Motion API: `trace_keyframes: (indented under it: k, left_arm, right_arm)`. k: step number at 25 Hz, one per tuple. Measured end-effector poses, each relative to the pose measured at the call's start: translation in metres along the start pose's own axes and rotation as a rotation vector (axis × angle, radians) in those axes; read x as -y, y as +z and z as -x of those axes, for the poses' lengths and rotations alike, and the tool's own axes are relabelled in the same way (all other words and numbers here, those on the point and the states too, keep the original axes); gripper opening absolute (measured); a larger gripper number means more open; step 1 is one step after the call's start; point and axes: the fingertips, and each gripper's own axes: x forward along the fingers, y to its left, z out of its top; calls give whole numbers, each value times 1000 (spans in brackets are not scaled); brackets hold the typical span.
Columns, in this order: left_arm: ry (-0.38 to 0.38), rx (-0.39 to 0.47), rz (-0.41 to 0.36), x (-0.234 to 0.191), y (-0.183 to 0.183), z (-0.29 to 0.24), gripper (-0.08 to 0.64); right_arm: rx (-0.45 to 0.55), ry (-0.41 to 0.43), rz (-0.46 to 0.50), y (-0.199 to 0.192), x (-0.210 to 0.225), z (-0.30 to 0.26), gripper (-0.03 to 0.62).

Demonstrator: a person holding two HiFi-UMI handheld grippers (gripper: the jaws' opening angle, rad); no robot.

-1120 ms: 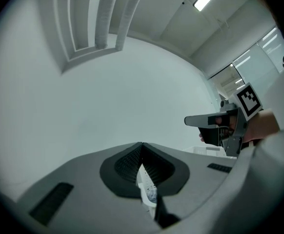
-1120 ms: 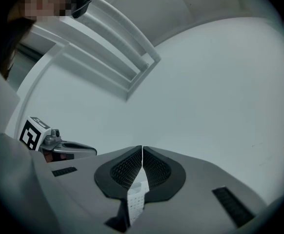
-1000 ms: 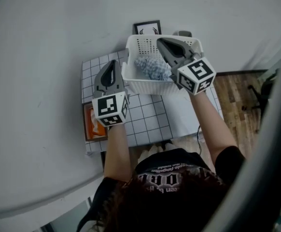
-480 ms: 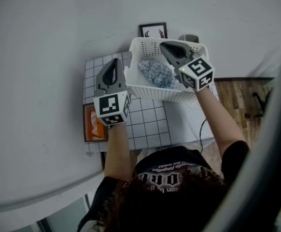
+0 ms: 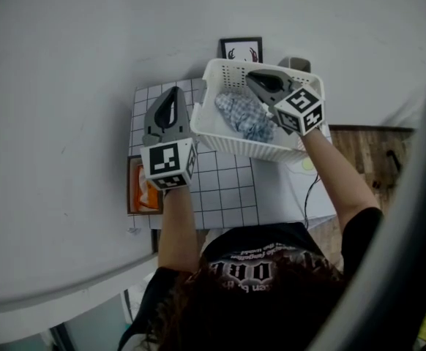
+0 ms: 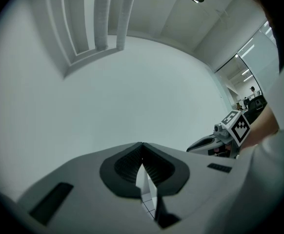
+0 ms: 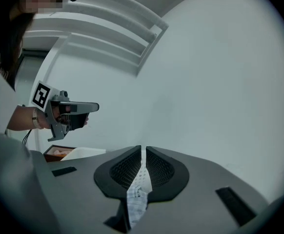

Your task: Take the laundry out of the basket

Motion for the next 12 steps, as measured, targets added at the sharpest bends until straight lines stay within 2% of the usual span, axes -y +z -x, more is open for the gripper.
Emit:
trace_keyframes:
  k: [8, 9, 11, 12]
  left_arm:
    - [-5, 1, -3, 0, 0, -9, 2]
    - [-3, 4, -6, -1, 0, -9, 2]
    - [4, 6, -6, -3, 0, -10, 2]
    - [6, 5, -4, -3, -1, -10, 2]
  right_arm:
    - [-155, 64, -44, -54, -1, -15, 35]
    - [-174, 79, -51, -61, -3, -16, 54]
    - [-209, 113, -77, -74, -7, -20, 161]
    - [-226, 125, -89, -80, -8, -21, 181]
